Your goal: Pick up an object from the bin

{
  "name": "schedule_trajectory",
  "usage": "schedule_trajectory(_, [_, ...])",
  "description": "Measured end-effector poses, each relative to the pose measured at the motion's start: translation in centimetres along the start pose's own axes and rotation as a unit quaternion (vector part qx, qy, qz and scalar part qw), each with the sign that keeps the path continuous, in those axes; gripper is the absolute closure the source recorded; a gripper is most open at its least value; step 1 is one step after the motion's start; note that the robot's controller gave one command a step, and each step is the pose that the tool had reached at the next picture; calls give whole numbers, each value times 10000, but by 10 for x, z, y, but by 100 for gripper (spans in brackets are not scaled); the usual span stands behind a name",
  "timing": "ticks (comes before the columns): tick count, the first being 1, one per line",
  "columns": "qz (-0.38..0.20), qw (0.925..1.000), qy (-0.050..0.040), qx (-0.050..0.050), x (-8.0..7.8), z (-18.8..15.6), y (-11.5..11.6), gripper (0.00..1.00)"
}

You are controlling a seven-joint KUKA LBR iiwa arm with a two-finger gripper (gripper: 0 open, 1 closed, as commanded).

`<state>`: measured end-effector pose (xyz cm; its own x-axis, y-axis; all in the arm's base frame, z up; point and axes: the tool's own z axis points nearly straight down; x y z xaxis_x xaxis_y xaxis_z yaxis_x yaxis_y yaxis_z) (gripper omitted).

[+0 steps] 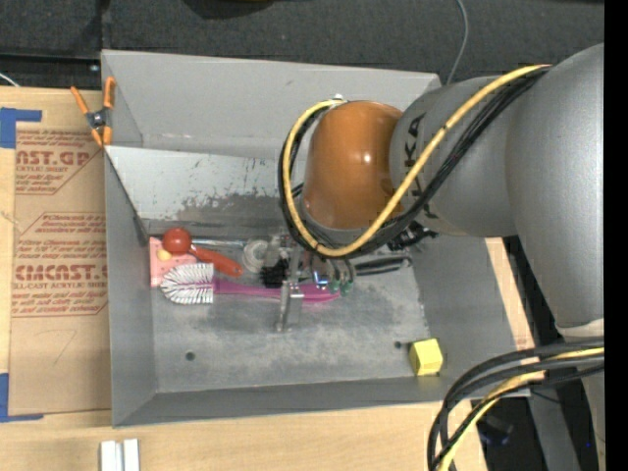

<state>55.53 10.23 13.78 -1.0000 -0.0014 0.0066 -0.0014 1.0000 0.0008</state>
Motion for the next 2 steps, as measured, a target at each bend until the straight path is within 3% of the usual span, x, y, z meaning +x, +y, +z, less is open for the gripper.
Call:
schedule_trajectory(1, [7, 10000, -38, -4, -2, -5, -1, 0])
schedule_trajectory(2, [-405, 9992, -27, -12, -12, 68, 75, 0])
